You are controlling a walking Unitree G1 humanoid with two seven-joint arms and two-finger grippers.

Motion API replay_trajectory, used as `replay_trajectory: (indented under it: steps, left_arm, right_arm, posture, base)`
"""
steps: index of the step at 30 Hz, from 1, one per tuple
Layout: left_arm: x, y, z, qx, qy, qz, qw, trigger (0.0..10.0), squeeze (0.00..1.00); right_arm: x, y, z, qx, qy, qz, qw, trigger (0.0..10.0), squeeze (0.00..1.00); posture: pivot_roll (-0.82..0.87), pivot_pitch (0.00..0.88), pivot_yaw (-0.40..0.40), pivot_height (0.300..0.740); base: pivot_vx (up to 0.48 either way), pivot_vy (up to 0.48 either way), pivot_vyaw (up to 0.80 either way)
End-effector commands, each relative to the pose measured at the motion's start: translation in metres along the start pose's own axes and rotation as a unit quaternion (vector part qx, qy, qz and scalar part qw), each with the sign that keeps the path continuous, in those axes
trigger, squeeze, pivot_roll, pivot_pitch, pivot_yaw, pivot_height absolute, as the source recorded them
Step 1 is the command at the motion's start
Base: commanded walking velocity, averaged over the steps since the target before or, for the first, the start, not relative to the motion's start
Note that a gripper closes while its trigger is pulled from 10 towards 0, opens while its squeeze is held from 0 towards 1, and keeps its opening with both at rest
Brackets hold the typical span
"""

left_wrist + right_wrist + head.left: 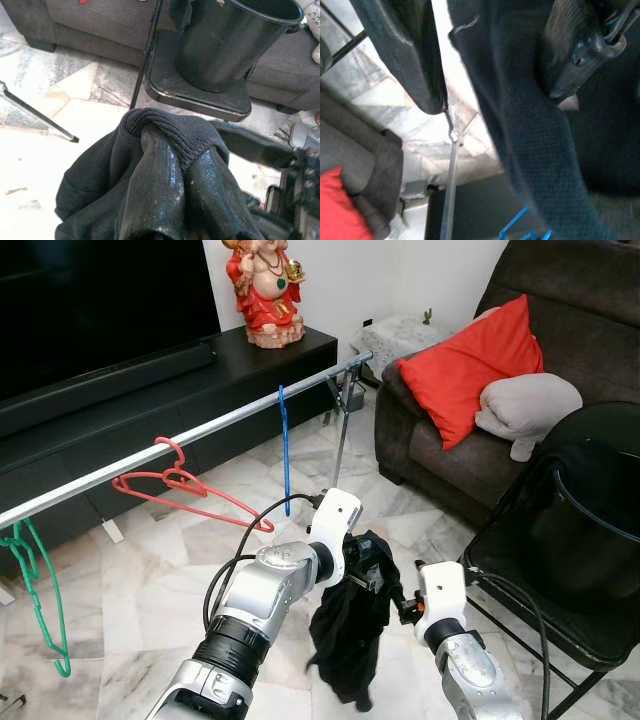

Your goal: Hang hanger

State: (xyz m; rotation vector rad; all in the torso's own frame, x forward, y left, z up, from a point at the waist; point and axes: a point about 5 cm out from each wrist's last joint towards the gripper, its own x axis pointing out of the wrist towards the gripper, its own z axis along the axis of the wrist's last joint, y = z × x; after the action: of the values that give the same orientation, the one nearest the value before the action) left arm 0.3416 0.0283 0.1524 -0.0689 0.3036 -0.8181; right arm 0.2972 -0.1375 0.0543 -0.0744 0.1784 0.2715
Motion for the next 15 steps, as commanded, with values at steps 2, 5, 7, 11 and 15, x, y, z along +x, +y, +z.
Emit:
replay_trajectory:
  steps: [2, 5, 7, 11, 15]
  left_arm:
    - [0.0, -0.003, 0.012, 0.005, -0.017, -0.014, 1.0, 0.0, 0.0]
    - [0.0, -0.003, 0.012, 0.005, -0.017, -0.014, 1.0, 0.0, 0.0]
    - [-0.001, -0.003, 0.012, 0.006, -0.017, -0.015, 1.0, 0.0, 0.0]
    - [-0.001, -0.003, 0.012, 0.005, -0.017, -0.014, 1.0, 0.0, 0.0]
    - [-0.002, -0.002, 0.012, 0.006, -0.016, -0.012, 1.0, 0.0, 0.0]
  right_arm:
    - [0.008, 0.0, 0.005, -0.011, -0.006, 0.001, 1.0, 10.0, 0.0]
    - [0.012, 0.001, 0.009, -0.013, -0.013, 0.001, 1.0, 10.0, 0.0]
    - [0.017, 0.0, 0.014, -0.007, -0.026, -0.003, 1.0, 10.0, 0.0]
    - [0.02, 0.001, 0.018, -0.007, -0.036, -0.003, 0.999, 10.0, 0.0]
    - [0.022, -0.004, 0.022, -0.013, -0.046, -0.028, 0.998, 10.0, 0.0]
  posture:
    - [0.03, 0.092, 0.08, 0.74]
    - [0.04, 0.092, 0.08, 0.74]
    - [0.04, 0.092, 0.08, 0.74]
    - [0.04, 0.092, 0.08, 0.74]
    - [0.05, 0.092, 0.081, 0.74]
  base:
    - [0.0, 0.0, 0.0]
    - [0.0, 0.0, 0.0]
    - [0.0, 0.0, 0.0]
    - [0.0, 0.0, 0.0]
    - [0.0, 0.0, 0.0]
